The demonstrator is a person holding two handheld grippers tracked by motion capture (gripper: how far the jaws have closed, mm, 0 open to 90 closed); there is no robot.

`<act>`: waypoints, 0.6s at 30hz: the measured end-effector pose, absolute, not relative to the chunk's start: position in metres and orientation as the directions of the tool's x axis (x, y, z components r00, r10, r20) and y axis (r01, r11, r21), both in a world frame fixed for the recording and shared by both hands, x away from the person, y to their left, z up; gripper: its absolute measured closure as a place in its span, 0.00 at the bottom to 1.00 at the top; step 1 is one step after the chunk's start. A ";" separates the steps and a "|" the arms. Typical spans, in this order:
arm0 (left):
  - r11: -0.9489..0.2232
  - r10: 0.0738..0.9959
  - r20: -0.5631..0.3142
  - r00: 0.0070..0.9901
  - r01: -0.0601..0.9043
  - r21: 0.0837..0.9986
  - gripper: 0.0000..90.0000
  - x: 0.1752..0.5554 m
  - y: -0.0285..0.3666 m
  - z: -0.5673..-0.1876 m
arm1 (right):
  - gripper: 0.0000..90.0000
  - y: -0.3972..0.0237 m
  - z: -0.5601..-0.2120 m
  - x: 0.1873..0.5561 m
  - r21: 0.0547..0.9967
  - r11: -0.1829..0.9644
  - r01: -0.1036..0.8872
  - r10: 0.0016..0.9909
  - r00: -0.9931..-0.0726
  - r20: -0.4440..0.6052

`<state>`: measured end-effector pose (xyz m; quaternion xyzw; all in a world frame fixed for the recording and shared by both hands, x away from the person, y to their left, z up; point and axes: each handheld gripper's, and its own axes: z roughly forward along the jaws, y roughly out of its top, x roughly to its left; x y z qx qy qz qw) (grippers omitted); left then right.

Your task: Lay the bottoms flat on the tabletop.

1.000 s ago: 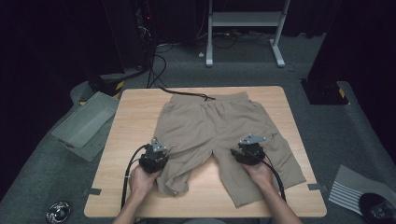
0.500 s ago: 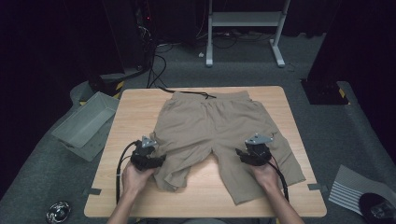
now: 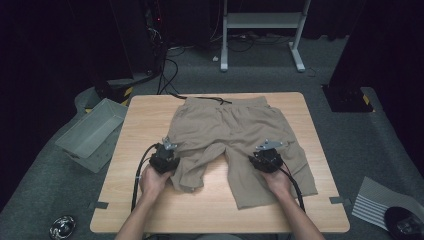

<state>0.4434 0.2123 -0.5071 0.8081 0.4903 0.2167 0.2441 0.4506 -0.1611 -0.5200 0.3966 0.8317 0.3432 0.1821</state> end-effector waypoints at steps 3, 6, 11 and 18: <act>-0.376 0.916 0.127 0.380 0.708 0.598 0.57 0.459 0.217 -0.506 | 0.74 -0.153 -0.521 0.465 0.721 0.423 0.549 0.805 -0.593 -0.021; -0.352 0.918 0.101 0.384 0.669 0.655 0.49 0.442 0.220 -0.495 | 0.64 -0.150 -0.519 0.467 0.710 0.423 0.563 0.811 -0.585 -0.020; -0.361 0.888 0.058 0.456 0.612 0.703 0.43 0.395 0.222 -0.477 | 0.62 -0.165 -0.510 0.443 0.742 0.420 0.523 0.804 -0.594 -0.036; -0.364 0.819 -0.074 0.569 0.615 0.699 0.46 0.360 0.208 -0.487 | 0.62 -0.207 -0.514 0.423 0.734 0.398 0.551 0.844 -0.534 -0.057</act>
